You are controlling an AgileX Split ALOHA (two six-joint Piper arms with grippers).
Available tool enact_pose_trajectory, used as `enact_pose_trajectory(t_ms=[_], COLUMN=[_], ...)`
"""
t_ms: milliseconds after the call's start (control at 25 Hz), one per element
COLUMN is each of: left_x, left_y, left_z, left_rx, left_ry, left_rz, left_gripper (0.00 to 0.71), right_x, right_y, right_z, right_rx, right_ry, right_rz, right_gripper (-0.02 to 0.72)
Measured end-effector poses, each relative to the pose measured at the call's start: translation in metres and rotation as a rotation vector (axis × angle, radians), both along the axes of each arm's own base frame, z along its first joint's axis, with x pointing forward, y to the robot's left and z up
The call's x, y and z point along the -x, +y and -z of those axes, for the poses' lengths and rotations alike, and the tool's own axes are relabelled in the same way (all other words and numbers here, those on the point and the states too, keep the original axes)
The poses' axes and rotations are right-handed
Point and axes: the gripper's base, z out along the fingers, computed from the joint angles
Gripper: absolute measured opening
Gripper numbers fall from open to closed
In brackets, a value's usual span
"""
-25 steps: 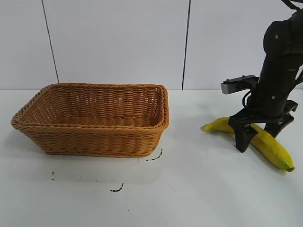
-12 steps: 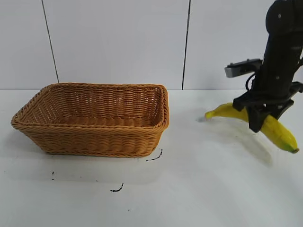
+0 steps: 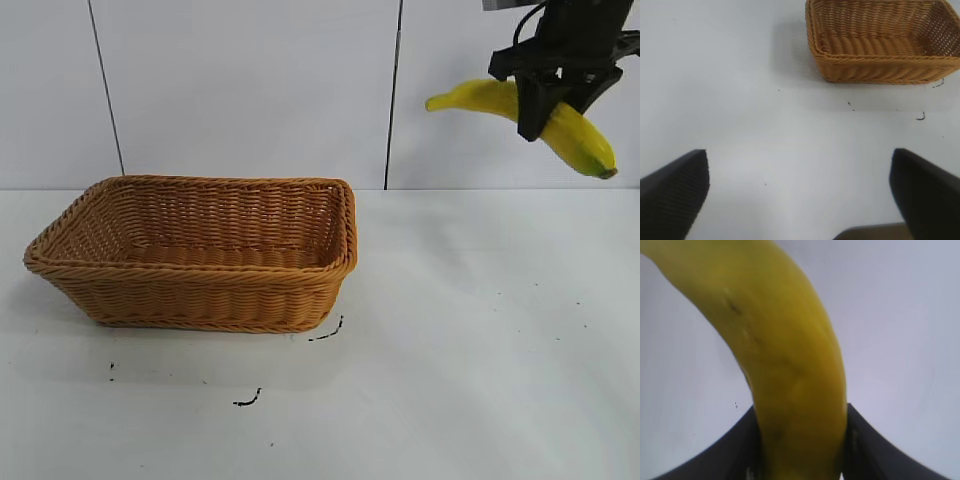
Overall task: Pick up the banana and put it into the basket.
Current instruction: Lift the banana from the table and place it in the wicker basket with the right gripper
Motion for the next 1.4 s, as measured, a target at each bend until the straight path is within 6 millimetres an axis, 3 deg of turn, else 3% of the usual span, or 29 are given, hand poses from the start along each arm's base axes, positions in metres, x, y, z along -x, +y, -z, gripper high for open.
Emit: enact_pose_trajectory(t_ms=[120,320,600,800,1000,1400], left_x=[0.000,0.000,0.000,0.000,0.000,0.000], left_y=[0.000,0.000,0.000,0.000,0.000,0.000], left_z=[0.000,0.000,0.000,0.000,0.000,0.000], left_rx=[0.000,0.000,0.000,0.000,0.000,0.000], left_ry=[0.000,0.000,0.000,0.000,0.000,0.000], left_rz=[0.000,0.000,0.000,0.000,0.000,0.000], left_gripper=[0.695,0.695,0.695,0.695,0.695,0.695], right_x=[0.003,0.011,0.029,0.039,0.040,0.023], right_y=[0.024,0.086,0.174,0.223,0.253,0.269], right_z=[0.003,0.013,0.003,0.021,0.048,0.119], right_rx=[0.013,0.039,0.050,0.092,0.147,0.150], right_ry=[0.005,0.008,-0.099,-0.169,-0.253,-0.257], right_rz=[-0.064,-0.207,-0.443,-0.624,-0.736,-0.762], right_gripper=[0.312,0.312,0.312,0.312,0.312,0.312])
